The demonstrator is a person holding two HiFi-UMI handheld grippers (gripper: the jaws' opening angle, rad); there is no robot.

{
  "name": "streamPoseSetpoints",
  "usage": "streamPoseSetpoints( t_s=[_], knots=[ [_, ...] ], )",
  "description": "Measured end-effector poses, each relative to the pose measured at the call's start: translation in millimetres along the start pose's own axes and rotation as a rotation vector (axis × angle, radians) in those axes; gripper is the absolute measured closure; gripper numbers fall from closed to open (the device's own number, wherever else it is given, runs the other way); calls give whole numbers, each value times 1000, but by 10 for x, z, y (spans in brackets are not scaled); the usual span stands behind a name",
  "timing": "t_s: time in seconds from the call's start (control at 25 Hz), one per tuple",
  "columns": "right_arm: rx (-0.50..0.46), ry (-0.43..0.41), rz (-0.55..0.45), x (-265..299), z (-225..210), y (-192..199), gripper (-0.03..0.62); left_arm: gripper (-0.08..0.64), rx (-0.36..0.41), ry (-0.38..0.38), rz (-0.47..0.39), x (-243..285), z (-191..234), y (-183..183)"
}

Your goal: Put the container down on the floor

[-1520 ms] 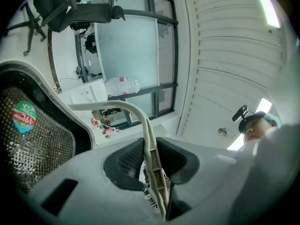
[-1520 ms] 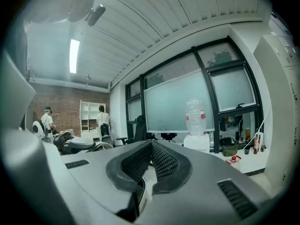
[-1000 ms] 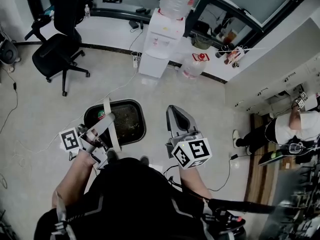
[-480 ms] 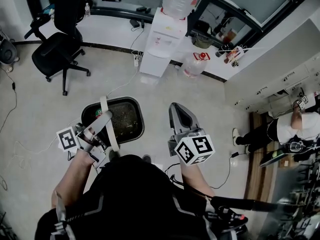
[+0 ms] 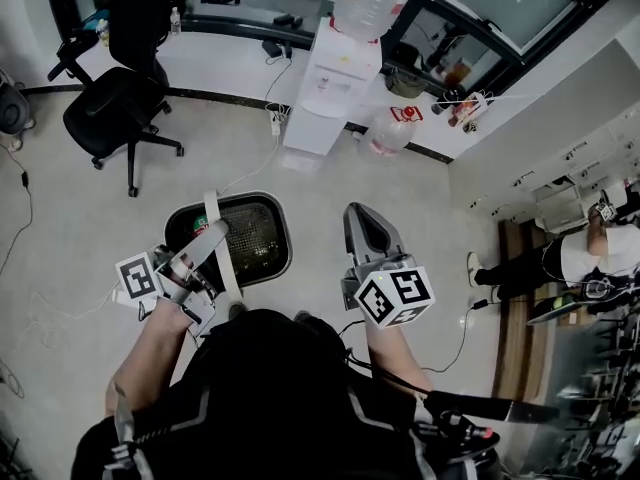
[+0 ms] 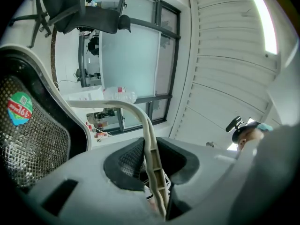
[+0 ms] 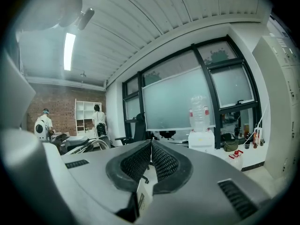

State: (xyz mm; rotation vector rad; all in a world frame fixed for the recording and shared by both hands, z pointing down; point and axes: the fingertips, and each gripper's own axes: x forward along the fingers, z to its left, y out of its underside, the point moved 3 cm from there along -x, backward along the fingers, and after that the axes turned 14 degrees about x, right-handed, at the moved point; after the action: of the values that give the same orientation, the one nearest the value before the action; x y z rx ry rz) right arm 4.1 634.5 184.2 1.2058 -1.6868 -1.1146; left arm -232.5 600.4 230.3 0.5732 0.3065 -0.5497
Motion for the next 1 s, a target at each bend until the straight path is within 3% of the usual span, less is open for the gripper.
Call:
streamPoseSetpoints(
  t_s=[0.28, 0.6, 1.0],
  knots=[
    [-2, 1, 27, 164, 225, 134, 583, 477, -14, 2, -3, -157, 95, -209],
    [-7, -37, 41, 521, 186, 161, 583, 477, -6, -21, -52, -176, 287, -409],
    [-22, -118, 65, 1427, -221, -86, 583, 477, 17, -46, -102, 386, 700, -898]
  ],
)
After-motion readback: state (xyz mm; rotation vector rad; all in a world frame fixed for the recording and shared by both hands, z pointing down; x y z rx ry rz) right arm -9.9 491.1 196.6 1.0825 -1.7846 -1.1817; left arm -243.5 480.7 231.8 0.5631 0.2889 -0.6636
